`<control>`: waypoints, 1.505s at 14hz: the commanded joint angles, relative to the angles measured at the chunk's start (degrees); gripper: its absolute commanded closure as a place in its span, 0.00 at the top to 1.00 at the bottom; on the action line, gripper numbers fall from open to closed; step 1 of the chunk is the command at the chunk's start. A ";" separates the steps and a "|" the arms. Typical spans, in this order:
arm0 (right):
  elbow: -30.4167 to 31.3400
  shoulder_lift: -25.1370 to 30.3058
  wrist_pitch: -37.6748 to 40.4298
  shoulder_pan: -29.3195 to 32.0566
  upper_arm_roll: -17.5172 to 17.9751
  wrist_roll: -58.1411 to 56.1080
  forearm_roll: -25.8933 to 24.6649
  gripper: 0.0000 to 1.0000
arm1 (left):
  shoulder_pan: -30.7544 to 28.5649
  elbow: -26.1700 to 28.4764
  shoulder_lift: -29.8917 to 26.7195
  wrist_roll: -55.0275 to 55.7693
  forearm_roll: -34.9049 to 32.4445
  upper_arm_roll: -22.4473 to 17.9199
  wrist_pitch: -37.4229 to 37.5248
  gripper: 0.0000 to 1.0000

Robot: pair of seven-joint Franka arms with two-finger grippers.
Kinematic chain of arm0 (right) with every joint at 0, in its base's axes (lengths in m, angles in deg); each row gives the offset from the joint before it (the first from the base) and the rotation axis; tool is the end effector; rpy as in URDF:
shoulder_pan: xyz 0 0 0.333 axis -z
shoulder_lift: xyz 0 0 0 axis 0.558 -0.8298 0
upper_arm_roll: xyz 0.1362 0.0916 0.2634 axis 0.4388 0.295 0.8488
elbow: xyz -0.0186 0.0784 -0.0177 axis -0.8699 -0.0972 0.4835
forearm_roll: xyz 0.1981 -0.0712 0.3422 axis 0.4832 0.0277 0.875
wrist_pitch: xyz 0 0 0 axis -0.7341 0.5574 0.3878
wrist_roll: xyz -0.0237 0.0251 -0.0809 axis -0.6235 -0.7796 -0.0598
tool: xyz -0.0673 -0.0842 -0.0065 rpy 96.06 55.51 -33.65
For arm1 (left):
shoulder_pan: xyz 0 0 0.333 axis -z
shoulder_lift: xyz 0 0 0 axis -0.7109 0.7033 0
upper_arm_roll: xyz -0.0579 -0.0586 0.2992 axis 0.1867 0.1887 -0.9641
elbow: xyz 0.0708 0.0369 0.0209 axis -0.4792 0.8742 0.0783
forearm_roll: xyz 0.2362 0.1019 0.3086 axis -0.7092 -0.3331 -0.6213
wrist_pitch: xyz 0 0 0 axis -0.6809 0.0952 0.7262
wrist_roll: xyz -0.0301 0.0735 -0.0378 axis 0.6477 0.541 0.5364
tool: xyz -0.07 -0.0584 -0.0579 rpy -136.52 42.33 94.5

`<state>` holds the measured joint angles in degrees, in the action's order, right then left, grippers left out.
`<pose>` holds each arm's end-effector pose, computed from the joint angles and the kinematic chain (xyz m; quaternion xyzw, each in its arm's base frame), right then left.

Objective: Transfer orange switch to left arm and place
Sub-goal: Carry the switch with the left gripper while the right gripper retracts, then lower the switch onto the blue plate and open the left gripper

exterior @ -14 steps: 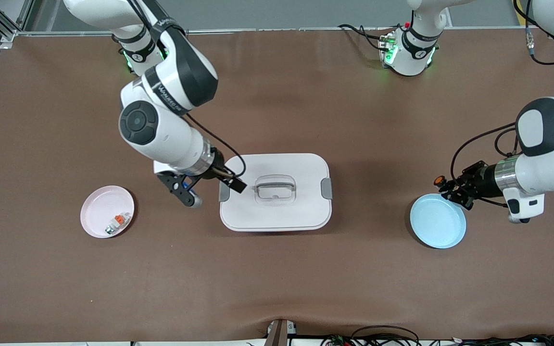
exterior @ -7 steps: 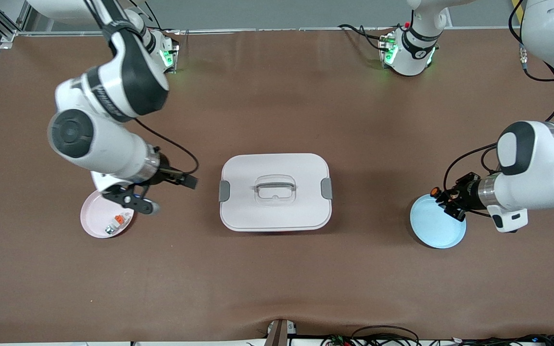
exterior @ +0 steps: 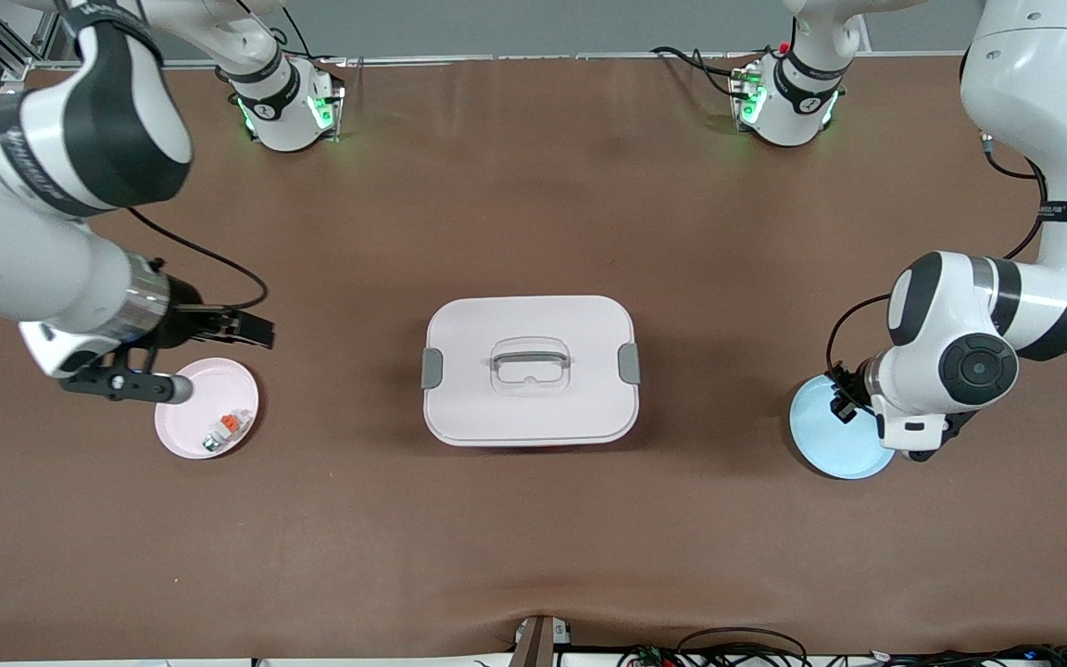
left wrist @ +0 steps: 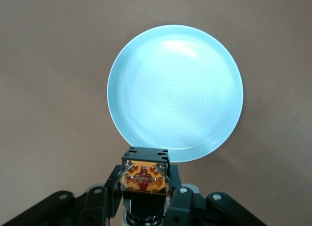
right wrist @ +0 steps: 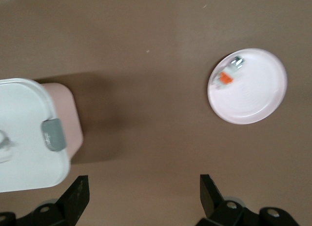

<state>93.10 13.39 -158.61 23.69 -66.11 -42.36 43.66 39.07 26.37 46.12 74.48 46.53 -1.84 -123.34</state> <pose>0.6423 0.1240 0.5266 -0.9974 0.0422 0.0534 0.0256 0.6630 -0.0670 0.2958 -0.9407 -0.3185 0.0620 0.0989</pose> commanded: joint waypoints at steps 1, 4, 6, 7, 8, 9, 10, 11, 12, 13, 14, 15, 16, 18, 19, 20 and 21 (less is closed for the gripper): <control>2.27 3.93 0.64 1.69 1.05 -4.81 -3.75 1.00 | -0.88 -1.15 0.83 -7.43 -2.95 0.16 -0.85 0.00; 2.18 5.78 3.10 5.11 1.05 -9.81 -3.92 1.00 | -1.59 -0.98 3.46 -10.69 -5.68 0.16 -6.63 0.00; 2.18 7.62 4.68 7.40 1.05 -12.46 -3.92 1.00 | -1.76 -0.80 4.70 -11.06 -5.34 0.07 -9.11 0.00; 2.18 8.41 5.30 8.11 1.05 -13.08 -4.01 1.00 | -2.11 -0.71 5.05 -11.06 -5.25 -0.02 -9.29 0.00; 2.27 9.29 5.39 9.16 1.05 -13.34 -4.01 1.00 | -3.42 -0.80 6.44 -11.06 -4.81 -0.02 -11.12 0.00; 2.18 9.65 5.31 10.30 1.13 -14.30 -4.01 1.00 | -5.35 -0.36 7.15 -11.06 -4.90 0.07 -14.27 0.00; 2.18 10.26 5.22 10.92 1.05 -15.62 -4.01 1.00 | -5.72 0.95 7.42 -11.14 -5.07 -0.02 -16.39 0.00; 2.18 10.44 5.22 12.50 1.05 -16.85 -4.01 1.00 | -5.55 2.00 7.51 -11.14 -5.25 -0.02 -18.07 0.00; 2.27 10.79 5.22 13.56 1.05 -18.08 -4.01 1.00 | -5.54 2.36 7.60 -11.14 -5.25 -0.02 -18.61 0.00; 2.27 10.97 5.30 14.26 1.05 -19.31 -4.01 1.00 | -5.54 2.28 7.69 -11.14 -5.25 -0.02 -18.70 0.00; 2.88 11.32 5.22 15.14 1.05 -19.41 -4.01 1.00 | -5.54 2.28 7.86 -11.06 -5.16 -0.02 -18.70 0.00; 3.84 11.93 4.70 15.58 1.05 -19.41 -4.01 1.00 | -5.54 2.36 8.12 -11.06 -5.07 -0.02 -18.70 0.00; 4.72 12.37 4.43 15.76 1.05 -19.41 -4.01 1.00 | -5.46 2.45 8.13 -11.06 -4.99 0.07 -18.61 0.00; 5.52 13.07 4.43 15.76 1.05 -19.24 -3.92 1.00 | -5.28 2.80 8.13 -10.97 -4.90 0.07 -18.70 0.17; 6.22 13.60 4.17 15.76 1.13 -19.06 -3.49 1.00 | -5.11 2.80 8.13 -10.79 -4.90 0.07 -18.61 0.38; 6.75 14.22 3.47 15.42 1.22 -18.54 -3.49 1.00 | -4.84 2.80 8.13 -10.88 -4.90 0.07 -18.52 0.99; 7.80 14.92 1.89 15.15 1.31 -17.92 -3.49 1.00 | -4.84 2.89 7.95 -10.97 -4.90 0.07 -18.26 1.00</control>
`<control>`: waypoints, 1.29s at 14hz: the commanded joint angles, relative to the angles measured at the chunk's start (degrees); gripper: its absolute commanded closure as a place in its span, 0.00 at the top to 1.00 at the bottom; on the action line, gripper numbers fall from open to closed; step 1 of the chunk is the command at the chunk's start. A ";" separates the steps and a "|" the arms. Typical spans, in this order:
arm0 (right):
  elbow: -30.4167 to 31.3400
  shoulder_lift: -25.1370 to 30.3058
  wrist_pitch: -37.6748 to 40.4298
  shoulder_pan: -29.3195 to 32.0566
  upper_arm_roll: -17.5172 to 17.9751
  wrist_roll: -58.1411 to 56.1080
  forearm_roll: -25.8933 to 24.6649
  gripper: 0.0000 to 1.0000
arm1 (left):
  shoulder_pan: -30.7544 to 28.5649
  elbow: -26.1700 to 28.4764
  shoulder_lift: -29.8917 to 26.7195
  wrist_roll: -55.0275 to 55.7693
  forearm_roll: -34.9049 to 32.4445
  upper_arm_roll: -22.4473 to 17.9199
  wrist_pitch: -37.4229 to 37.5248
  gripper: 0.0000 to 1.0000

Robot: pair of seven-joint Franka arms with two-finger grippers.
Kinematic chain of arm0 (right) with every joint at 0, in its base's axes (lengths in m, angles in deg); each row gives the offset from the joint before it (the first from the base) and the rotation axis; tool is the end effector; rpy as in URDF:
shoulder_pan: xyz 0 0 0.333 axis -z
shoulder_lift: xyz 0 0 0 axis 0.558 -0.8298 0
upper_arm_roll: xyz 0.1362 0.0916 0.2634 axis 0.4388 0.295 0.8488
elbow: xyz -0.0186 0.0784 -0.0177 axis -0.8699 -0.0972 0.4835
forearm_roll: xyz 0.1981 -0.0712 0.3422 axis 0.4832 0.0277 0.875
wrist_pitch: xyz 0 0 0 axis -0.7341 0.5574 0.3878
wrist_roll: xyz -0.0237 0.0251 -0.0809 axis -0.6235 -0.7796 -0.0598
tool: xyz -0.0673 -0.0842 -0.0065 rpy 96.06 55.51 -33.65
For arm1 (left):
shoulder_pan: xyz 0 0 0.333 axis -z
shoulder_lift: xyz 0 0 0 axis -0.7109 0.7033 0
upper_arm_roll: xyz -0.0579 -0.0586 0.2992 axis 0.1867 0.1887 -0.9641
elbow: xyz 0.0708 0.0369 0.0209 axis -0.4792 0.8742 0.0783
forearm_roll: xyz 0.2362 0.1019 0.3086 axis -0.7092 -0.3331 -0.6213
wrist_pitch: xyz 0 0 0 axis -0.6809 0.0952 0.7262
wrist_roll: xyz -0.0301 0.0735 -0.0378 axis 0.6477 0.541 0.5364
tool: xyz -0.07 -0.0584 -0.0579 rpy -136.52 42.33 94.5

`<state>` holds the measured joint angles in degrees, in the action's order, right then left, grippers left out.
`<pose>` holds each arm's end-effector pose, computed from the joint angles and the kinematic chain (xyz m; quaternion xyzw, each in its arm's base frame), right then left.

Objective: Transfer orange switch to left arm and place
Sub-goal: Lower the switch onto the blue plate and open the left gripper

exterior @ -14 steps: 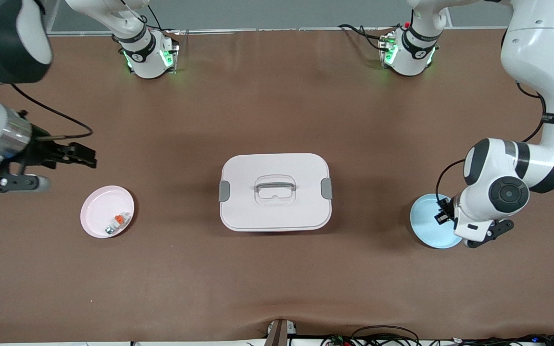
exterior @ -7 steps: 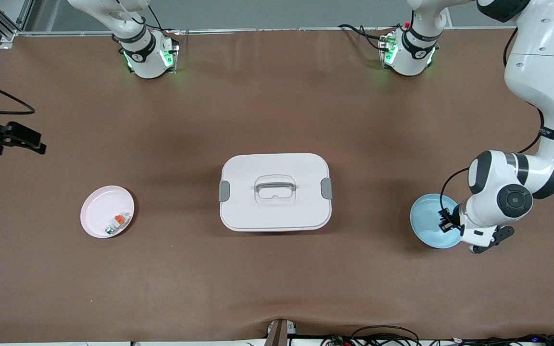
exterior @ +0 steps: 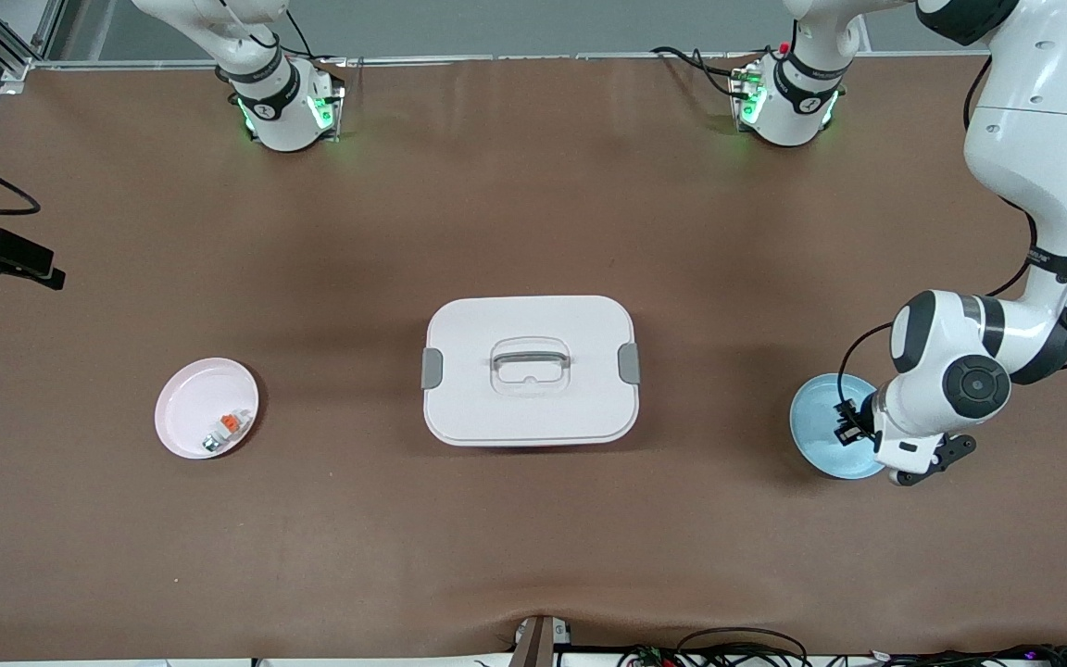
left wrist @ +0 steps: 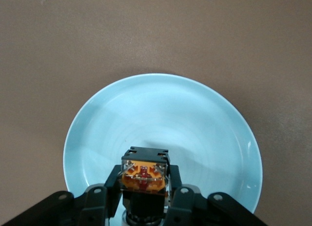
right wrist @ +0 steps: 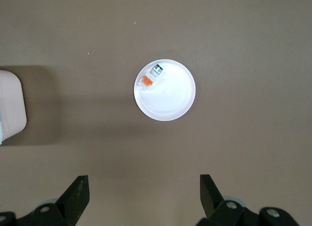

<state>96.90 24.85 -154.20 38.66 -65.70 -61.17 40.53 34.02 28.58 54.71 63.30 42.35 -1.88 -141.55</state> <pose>0.5932 -0.0429 0.6136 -0.9998 0.0026 0.0175 0.0110 0.6801 -0.0190 0.2033 -0.9706 -0.2338 0.0134 0.0563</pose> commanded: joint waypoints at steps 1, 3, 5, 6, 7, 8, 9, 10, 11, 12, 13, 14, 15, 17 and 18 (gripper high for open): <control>5.13 4.51 -3.93 0.26 0.98 1.15 -0.36 1.00 | 0.21 0.60 -1.08 0.13 -0.71 0.19 0.12 1.00; 6.20 5.57 -4.30 0.26 0.98 1.50 -0.44 1.00 | 0.21 0.51 -3.26 0.30 -0.71 0.98 3.00 1.00; 6.64 5.31 -4.29 -1.22 1.16 5.35 -1.84 1.00 | -0.40 0.16 -6.86 0.21 -0.71 2.82 7.75 1.00; 6.55 5.22 -4.21 -1.49 1.07 5.45 -3.07 1.00 | -0.40 0.07 -8.97 0.13 -0.71 3.35 10.03 1.00; 6.46 5.22 -4.21 -1.50 1.07 5.45 -3.34 1.00 | -0.49 -0.11 -11.25 0.04 -0.63 3.79 11.88 1.00; 6.29 5.14 -4.12 -1.41 0.98 5.37 -3.35 1.00 | -0.58 -0.28 -13.28 0.04 0.33 4.32 13.20 1.00; 6.37 5.22 -4.12 -1.32 0.98 5.37 -3.35 1.00 | -0.75 -1.15 -15.04 -0.40 2.17 4.50 14.96 1.00; 6.38 5.14 -4.03 -1.23 0.90 5.28 -3.35 1.00 | -0.67 -2.64 -16.27 -2.75 3.49 4.50 17.24 1.00; 6.38 5.14 -4.03 -1.14 0.81 4.93 -3.35 1.00 | -0.67 -4.31 -17.59 -5.91 5.07 4.50 20.04 1.00; 6.29 5.14 -4.12 -1.14 0.81 4.84 -3.35 1.00 | -0.67 -5.63 -18.91 -8.20 6.30 4.50 22.42 1.00; 6.20 5.14 -4.12 -1.14 0.72 4.84 -3.35 1.00 | -0.67 -6.43 -20.14 -9.88 6.58 4.50 24.62 1.00; 6.11 5.14 -4.12 -1.06 0.63 4.84 -3.17 1.00 | -0.67 -6.78 -21.72 -10.33 6.75 4.50 26.12 1.00; 5.94 5.14 -4.12 -0.97 0.63 4.93 -3.17 1.00 | -0.58 -6.79 -22.95 -10.33 6.76 4.67 27.27 1.00; 5.24 5.14 -4.03 0.52 0.72 4.75 -2.65 1.00 | -0.58 -6.96 -25.24 -10.42 9.02 5.46 29.47 1.00; 5.15 5.22 -4.03 0.70 0.72 4.66 -2.64 1.00 | -0.67 -6.96 -26.82 -10.68 10.52 5.47 30.78 1.00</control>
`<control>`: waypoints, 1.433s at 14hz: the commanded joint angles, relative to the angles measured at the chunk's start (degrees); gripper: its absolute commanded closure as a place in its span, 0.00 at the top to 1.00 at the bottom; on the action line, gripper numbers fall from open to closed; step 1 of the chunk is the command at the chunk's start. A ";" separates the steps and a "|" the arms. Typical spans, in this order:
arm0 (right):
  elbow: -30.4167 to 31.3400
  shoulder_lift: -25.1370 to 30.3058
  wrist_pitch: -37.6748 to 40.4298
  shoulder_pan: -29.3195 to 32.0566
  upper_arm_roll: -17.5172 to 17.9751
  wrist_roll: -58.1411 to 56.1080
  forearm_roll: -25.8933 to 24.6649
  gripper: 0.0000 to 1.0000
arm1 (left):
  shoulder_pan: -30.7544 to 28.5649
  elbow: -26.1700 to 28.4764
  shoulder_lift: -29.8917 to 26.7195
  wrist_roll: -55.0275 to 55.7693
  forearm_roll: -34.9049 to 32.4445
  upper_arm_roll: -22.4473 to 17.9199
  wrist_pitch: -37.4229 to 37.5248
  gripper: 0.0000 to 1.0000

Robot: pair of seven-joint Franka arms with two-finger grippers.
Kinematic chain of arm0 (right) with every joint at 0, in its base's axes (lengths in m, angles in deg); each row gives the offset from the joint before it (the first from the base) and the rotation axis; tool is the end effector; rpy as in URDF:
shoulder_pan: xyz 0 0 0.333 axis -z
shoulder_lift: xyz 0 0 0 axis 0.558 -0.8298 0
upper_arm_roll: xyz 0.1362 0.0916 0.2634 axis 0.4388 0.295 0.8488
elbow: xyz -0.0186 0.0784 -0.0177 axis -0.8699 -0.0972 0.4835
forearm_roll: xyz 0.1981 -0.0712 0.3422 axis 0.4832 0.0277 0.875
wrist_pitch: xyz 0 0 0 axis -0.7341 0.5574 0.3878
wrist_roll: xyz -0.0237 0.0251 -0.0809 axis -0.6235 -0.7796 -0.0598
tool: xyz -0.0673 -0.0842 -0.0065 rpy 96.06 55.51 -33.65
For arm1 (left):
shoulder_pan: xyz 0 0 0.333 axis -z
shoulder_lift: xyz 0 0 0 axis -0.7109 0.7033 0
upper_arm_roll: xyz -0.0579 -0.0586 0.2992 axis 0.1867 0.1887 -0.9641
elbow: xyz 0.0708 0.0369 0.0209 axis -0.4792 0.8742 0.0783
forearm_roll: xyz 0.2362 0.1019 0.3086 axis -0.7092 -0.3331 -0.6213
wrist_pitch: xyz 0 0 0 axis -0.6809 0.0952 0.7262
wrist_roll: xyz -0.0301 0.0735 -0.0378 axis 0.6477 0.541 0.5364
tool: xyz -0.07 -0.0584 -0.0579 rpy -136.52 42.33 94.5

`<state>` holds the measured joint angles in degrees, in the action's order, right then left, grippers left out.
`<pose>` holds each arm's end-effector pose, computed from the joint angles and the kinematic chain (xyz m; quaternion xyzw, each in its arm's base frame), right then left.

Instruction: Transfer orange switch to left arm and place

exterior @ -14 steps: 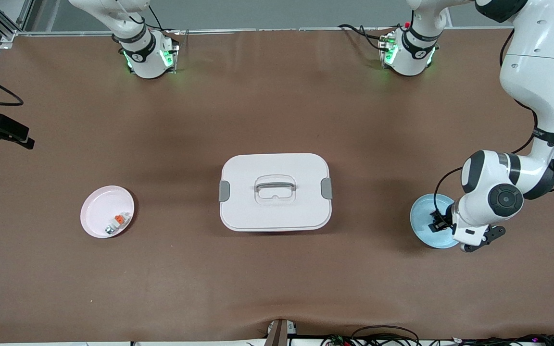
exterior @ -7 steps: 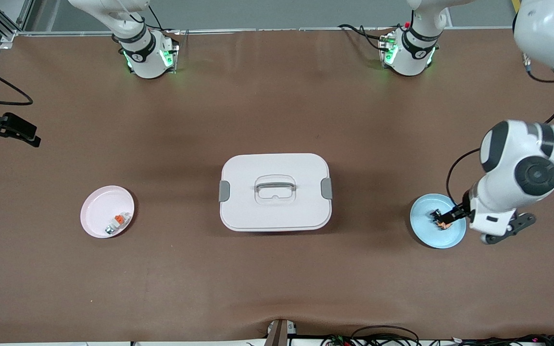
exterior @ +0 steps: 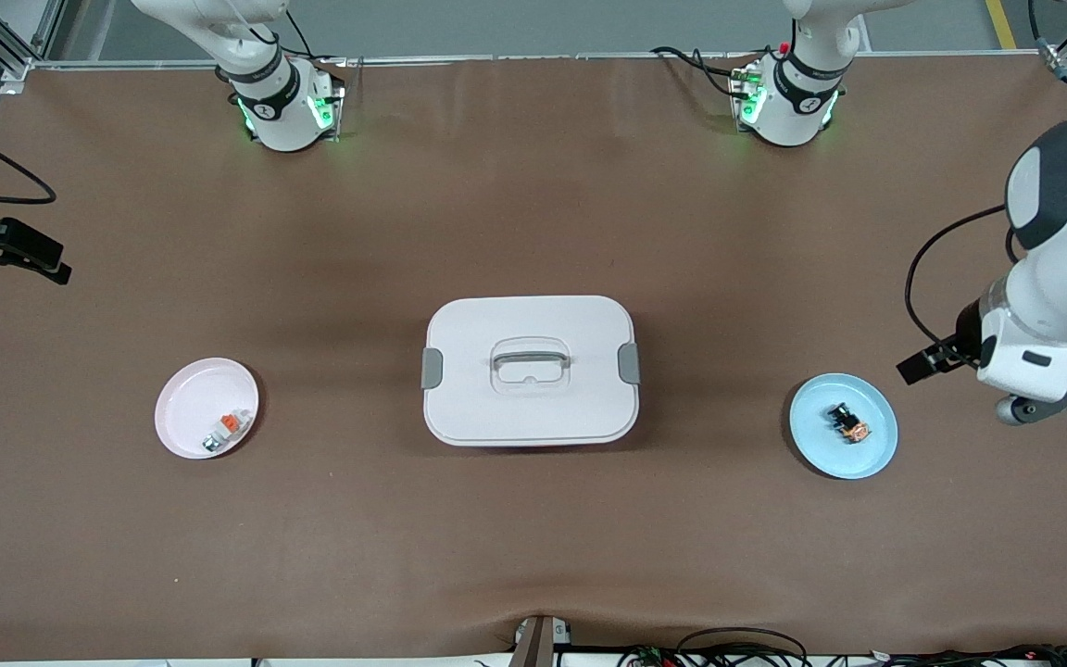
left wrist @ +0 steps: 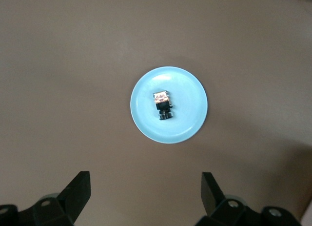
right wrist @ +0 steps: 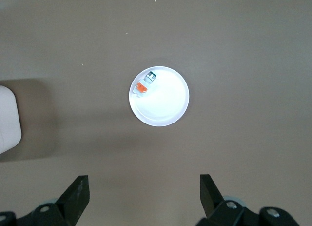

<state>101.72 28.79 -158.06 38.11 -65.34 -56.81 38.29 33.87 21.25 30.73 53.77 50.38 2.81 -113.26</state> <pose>0.5799 -0.0369 0.6197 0.9994 -0.0332 0.0075 0.0101 0.6423 -0.0544 0.5011 -0.9811 -0.1843 -0.0033 0.0583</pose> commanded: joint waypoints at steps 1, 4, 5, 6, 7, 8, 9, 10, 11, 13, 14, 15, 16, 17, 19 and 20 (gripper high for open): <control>0.24 1.29 -0.17 1.17 0.45 0.39 -0.40 1.00 | -0.61 -0.07 -4.16 -3.41 3.29 0.78 3.99 1.00; -0.46 1.29 -0.17 1.26 0.36 0.31 -0.40 1.00 | -0.52 -4.02 -5.49 -6.86 3.47 0.16 11.37 1.00; -0.73 1.20 -0.17 1.26 0.36 0.31 -0.40 1.00 | -0.52 -4.56 -6.18 -7.12 3.90 0.16 13.30 1.00; -0.73 1.29 -0.17 1.26 0.36 0.22 -0.40 1.00 | -0.61 -4.56 -7.50 -7.56 3.73 -0.10 13.93 1.00; -0.73 1.20 -0.17 1.26 0.36 0.22 -0.40 1.00 | -0.61 -4.56 -8.21 -7.56 3.91 -0.10 14.20 1.00; -0.82 1.20 -0.17 1.26 0.36 0.13 -0.40 1.00 | -1.04 -4.65 -8.30 -7.65 4.08 0.07 15.24 1.00; -0.82 1.20 -0.17 1.26 0.36 -0.48 -0.49 1.00 | -2.18 -4.65 -8.82 -8.00 3.74 0.77 15.52 1.00; -1.08 1.20 -0.17 1.35 0.36 -1.70 -0.40 1.00 | -2.36 -4.65 -9.35 -8.61 4.34 0.69 15.52 1.00; -1.43 1.20 -0.08 1.35 0.27 -2.76 -0.40 1.00 | -2.28 -4.65 -10.23 -10.62 6.18 -0.01 15.52 1.00; -1.69 1.20 1.14 1.35 0.27 -3.12 -0.31 1.00 | -1.93 -4.30 -11.81 -16.15 8.03 -1.93 15.34 1.00; -1.87 1.20 1.32 1.35 0.27 -3.03 -0.23 1.00 | 0.42 -3.86 -12.60 -18.61 8.13 -5.43 15.52 1.00; -1.96 1.20 1.67 1.44 0.27 -2.95 -0.14 1.00 | 4.71 -2.81 -14.09 -20.73 8.13 -10.25 15.61 1.00; -1.96 1.20 2.11 1.35 0.27 -2.95 -0.14 1.00 | 8.06 -1.06 -15.49 -21.27 8.21 -14.13 15.61 1.00; -1.96 1.20 2.37 1.35 0.27 -2.77 -0.14 1.00 | 9.05 -0.35 -15.94 -21.36 8.65 -15.12 15.61 1.00; -1.96 1.20 2.46 1.52 0.19 -2.59 1.52 1.00 | 10.80 0.88 -16.82 -21.28 8.83 -16.09 15.52 1.00; -1.96 1.20 2.46 1.96 0.19 -2.68 2.49 1.00 | 12.64 1.32 -17.44 -21.27 8.74 -18.27 15.52 1.00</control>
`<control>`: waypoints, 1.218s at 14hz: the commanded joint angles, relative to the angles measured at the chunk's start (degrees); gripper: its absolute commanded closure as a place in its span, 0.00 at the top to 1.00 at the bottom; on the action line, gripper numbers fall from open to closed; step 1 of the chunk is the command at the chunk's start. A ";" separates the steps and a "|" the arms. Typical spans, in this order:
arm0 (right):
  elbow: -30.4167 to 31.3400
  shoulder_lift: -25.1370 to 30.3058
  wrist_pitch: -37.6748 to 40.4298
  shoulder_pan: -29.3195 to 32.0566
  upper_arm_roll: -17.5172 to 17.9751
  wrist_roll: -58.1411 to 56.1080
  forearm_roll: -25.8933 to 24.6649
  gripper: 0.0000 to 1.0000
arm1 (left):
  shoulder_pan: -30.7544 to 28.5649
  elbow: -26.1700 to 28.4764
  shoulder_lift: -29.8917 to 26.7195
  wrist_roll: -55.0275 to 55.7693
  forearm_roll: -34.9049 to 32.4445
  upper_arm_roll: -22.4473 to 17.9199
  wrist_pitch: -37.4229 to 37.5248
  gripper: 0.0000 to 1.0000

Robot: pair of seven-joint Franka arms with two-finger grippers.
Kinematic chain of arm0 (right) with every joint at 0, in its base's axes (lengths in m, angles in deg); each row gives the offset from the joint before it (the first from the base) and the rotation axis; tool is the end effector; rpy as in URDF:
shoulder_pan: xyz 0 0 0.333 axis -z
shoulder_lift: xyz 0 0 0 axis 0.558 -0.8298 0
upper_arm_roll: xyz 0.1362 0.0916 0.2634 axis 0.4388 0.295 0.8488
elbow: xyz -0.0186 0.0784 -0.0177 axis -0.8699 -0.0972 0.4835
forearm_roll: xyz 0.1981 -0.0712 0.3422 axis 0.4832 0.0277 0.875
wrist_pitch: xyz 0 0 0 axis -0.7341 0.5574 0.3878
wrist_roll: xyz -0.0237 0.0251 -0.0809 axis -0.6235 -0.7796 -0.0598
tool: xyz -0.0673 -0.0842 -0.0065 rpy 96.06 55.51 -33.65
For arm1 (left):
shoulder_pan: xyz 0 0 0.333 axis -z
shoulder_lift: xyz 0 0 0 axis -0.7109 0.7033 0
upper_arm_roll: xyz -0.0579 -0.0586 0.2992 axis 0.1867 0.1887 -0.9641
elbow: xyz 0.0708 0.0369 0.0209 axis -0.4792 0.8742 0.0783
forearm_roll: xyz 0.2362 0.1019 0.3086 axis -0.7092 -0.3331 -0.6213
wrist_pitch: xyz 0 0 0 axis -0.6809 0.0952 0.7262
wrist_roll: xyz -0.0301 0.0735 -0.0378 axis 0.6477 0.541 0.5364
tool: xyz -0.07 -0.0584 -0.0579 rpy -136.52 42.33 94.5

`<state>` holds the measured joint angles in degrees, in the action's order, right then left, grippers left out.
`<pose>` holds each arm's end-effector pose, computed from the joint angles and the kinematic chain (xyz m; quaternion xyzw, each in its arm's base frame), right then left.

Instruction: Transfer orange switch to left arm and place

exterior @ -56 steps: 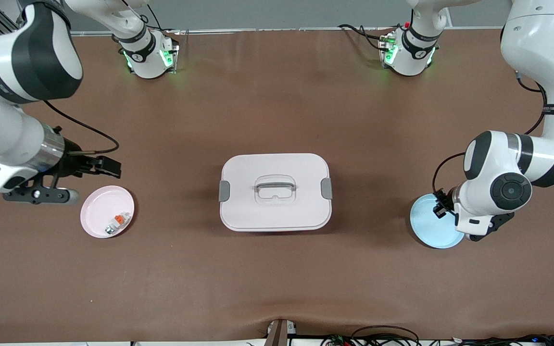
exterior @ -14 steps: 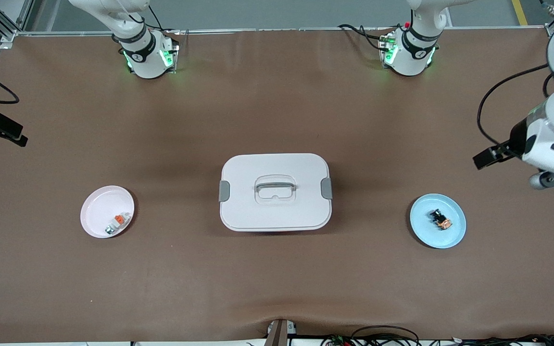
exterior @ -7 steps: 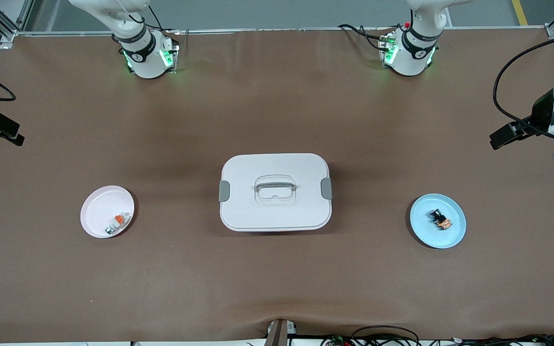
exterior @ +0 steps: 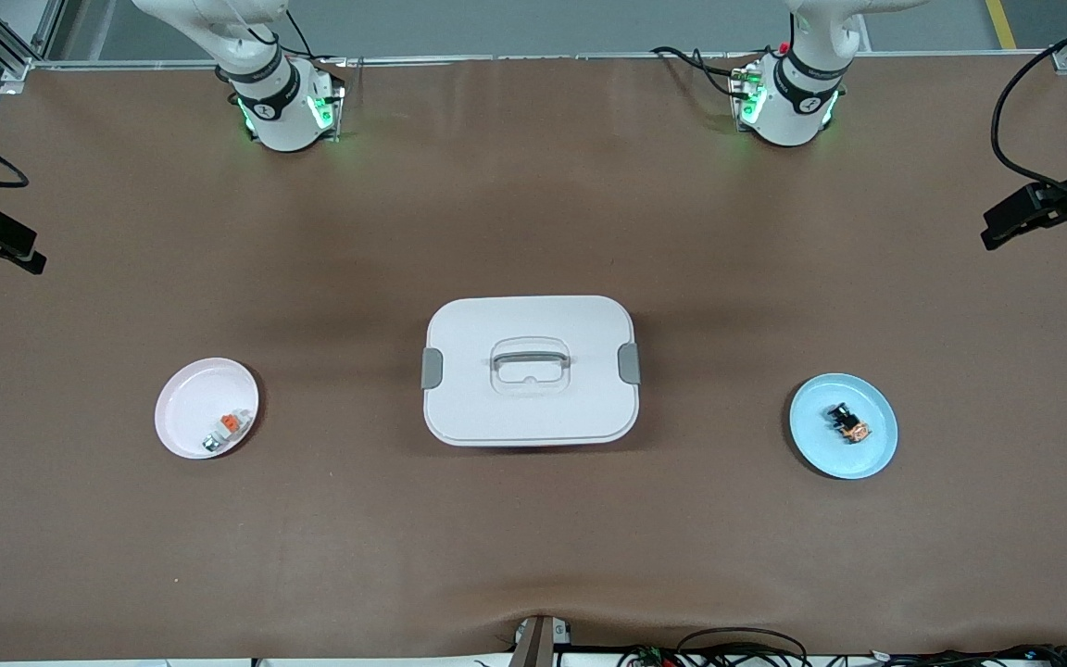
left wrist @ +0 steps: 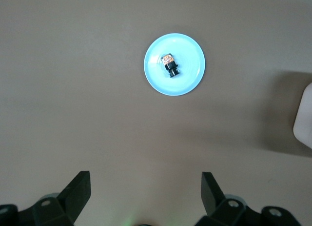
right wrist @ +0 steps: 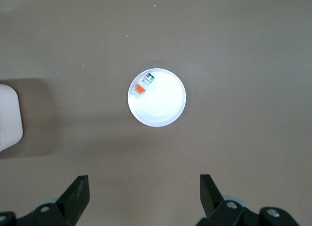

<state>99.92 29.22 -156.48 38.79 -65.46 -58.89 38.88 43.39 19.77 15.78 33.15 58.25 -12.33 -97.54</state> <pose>0.5746 -0.0435 0.6366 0.9997 -0.0222 0.0132 0.0056 0.5552 -0.0200 0.6391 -0.9966 -0.0721 0.0148 0.0360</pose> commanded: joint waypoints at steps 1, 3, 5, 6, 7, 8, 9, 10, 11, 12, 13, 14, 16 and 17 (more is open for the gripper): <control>-0.16 0.76 0.89 1.80 0.39 -0.52 2.08 1.00 | 3.93 2.89 -2.66 -0.74 0.96 -4.20 -0.21 1.00; -0.25 0.76 0.89 1.72 0.39 -0.51 2.08 1.00 | 3.50 2.89 -2.84 -0.66 0.96 -3.77 -0.21 1.00; -0.51 0.76 0.81 1.81 0.39 -0.34 2.08 1.00 | 3.49 3.07 -3.28 -0.66 0.96 -3.77 -0.47 1.00; -0.60 0.76 0.81 1.81 0.39 -0.25 2.08 1.00 | 3.49 3.07 -3.28 -0.66 0.96 -3.77 -0.56 1.00; -0.51 0.76 0.81 1.81 0.39 -0.25 2.08 1.00 | 3.49 3.07 -3.28 -0.66 1.04 -3.77 -0.56 1.00; -0.60 0.76 0.81 1.81 0.39 -0.16 2.08 1.00 | 3.49 3.07 -3.37 -0.66 1.05 -3.68 -0.56 1.00; -0.60 0.76 0.81 1.81 0.39 -0.16 2.08 1.00 | 3.58 3.07 -3.37 -0.74 1.05 -3.68 -0.21 1.00; -0.60 0.76 0.81 1.81 0.39 -0.16 1.99 1.00 | 3.58 3.07 -3.45 -0.83 1.05 -3.68 -0.12 1.00; -0.60 0.76 0.81 1.89 0.39 -0.16 1.99 1.00 | 3.58 3.07 -3.46 -1.09 1.05 -3.68 0.06 1.00; -0.60 0.76 0.81 1.81 0.39 0.01 2.08 1.00 | 3.76 2.90 -3.37 -1.18 1.13 -3.68 0.23 1.00; -0.60 0.76 0.81 1.81 0.39 0.88 2.08 1.00 | 3.76 2.81 -3.28 -1.18 1.22 -3.68 0.23 1.00; -0.60 0.76 0.72 1.81 0.39 2.20 2.08 1.00 | 3.58 2.72 -3.11 -1.27 2.09 -3.68 0.23 1.00; -0.60 0.76 0.72 1.81 0.48 3.09 2.17 1.00 | 3.23 2.28 -2.93 -1.45 4.47 -4.12 0.23 1.00; -0.60 0.76 0.72 1.81 0.48 3.09 2.17 1.00 | 3.40 2.37 -2.93 -1.71 4.30 -4.21 0.23 1.00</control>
<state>99.43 29.23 -156.45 39.45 -65.72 -56.78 40.09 46.43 21.36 14.01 33.06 61.23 -15.49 -97.54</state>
